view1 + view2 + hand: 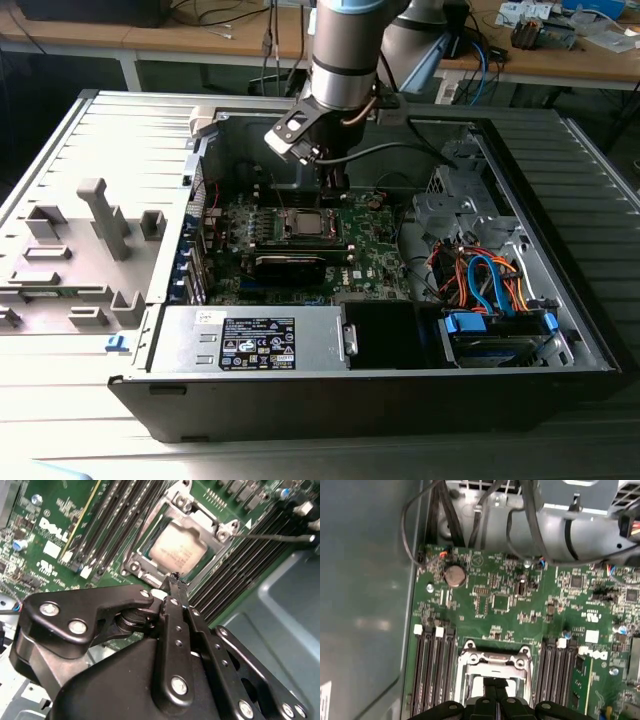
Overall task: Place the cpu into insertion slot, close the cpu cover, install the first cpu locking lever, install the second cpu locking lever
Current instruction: 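Close the cpu cover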
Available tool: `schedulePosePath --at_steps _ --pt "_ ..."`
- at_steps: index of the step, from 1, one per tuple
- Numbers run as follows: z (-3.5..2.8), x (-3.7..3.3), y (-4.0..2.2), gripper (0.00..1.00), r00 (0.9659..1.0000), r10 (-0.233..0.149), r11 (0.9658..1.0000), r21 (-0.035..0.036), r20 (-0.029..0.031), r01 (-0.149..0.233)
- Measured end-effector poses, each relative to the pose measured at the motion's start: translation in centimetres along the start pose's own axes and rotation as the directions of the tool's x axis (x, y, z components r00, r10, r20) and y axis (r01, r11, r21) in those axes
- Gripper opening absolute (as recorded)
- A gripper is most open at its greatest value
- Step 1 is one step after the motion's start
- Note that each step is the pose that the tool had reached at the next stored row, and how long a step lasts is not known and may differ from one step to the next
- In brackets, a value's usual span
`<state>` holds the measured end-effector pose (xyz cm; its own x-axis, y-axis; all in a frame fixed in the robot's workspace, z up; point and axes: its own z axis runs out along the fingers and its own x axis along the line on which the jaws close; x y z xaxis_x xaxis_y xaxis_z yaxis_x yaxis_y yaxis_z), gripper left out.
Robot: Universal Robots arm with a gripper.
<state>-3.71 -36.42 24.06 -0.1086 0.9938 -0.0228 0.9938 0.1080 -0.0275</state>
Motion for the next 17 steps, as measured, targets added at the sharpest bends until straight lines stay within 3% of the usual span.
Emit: schedulePosePath --at_steps 9,17 --pt "0.61 0.20 -1.73 0.11 1.0000 0.000 1.0000 0.0000 0.0000 0.000" --pt "1.06 0.32 -2.64 0.11 1.0000 0.000 1.0000 0.0000 0.0000 0.000"
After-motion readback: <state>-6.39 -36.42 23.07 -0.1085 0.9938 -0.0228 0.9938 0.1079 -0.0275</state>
